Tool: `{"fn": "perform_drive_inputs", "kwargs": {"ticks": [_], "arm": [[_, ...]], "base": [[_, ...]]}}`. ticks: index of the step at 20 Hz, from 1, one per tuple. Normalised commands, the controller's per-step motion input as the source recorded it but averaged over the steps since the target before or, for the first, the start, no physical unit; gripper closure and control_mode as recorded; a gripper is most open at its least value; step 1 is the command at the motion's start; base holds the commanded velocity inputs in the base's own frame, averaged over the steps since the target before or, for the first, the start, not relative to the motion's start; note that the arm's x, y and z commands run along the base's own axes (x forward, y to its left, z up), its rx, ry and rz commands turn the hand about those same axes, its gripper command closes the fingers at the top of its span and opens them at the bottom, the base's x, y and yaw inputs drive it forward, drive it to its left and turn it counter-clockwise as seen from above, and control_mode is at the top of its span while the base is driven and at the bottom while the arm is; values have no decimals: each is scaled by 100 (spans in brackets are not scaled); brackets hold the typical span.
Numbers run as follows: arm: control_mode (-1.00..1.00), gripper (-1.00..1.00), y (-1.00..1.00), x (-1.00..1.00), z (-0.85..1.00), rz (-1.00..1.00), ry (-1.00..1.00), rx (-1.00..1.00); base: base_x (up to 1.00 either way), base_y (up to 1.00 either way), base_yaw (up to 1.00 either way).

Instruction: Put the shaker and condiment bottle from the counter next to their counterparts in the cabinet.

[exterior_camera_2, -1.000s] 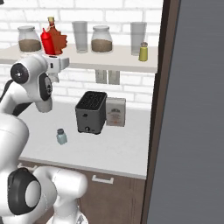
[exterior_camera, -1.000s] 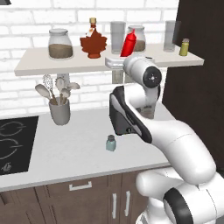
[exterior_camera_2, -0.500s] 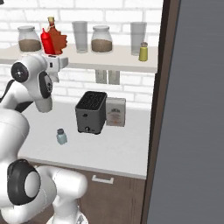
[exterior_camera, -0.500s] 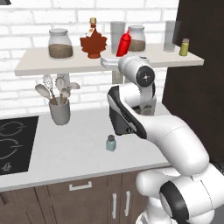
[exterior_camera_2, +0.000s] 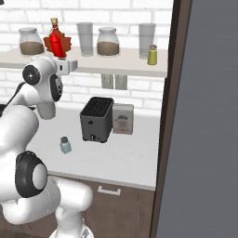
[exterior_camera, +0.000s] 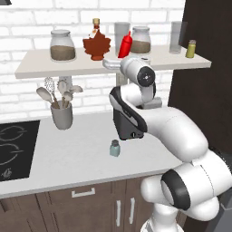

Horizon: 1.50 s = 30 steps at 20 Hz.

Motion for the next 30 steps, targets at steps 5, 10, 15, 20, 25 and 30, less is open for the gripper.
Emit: {"fn": "perform_drive_inputs", "kwargs": {"ticks": [5,10,15,20,25,30], "arm": [[-100,100,0,16,0,0,0,0],[-100,100,2,77,1,0,15,0],[-100,100,11,86,0,0,23,0],[-100,100,0,0,0,0,0,0],[-100,100,0,0,-2,0,0,0],[-100,100,0,-7,-36,0,-4,-3]], "base": [[0,0,0],[0,0,0],[0,0,0],[0,0,0],[0,0,0],[0,0,0]]}}
